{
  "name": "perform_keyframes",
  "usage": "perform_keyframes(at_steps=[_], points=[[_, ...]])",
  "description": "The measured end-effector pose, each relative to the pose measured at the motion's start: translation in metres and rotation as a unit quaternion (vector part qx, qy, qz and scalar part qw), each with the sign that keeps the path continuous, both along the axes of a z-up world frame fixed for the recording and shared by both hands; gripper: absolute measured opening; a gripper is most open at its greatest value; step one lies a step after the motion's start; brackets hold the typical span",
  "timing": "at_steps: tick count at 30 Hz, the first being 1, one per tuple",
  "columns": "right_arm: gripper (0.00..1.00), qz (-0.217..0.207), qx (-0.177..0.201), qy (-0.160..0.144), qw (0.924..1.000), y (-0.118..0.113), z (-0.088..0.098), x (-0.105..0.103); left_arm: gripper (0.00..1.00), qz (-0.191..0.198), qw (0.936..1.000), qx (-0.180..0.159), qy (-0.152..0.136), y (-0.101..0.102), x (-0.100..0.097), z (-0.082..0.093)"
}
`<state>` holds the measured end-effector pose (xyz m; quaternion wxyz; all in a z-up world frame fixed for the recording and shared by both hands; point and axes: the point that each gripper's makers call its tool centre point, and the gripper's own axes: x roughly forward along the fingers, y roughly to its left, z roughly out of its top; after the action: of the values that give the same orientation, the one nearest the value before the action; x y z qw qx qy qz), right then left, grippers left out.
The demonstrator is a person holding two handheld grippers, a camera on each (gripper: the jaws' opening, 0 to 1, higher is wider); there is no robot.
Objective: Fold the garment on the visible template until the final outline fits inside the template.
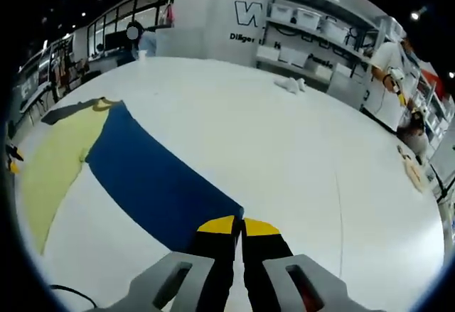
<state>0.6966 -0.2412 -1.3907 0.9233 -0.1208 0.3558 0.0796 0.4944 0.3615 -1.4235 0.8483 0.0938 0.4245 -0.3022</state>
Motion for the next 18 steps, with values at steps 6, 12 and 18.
perform_keyframes(at_steps=[6, 12, 18], points=[[0.0, -0.01, -0.005, 0.015, 0.9998, -0.007, -0.01, -0.001, 0.33, 0.004, 1.0, 0.006, 0.004, 0.003, 0.001, -0.003], [0.0, -0.016, -0.011, 0.031, 0.9993, -0.011, -0.021, -0.007, 0.33, 0.011, 0.9998, 0.014, 0.007, 0.006, 0.003, -0.007], [0.0, -0.014, -0.016, 0.036, 0.9991, -0.012, -0.024, -0.011, 0.33, 0.019, 0.9996, 0.02, 0.01, 0.011, 0.003, -0.01]])
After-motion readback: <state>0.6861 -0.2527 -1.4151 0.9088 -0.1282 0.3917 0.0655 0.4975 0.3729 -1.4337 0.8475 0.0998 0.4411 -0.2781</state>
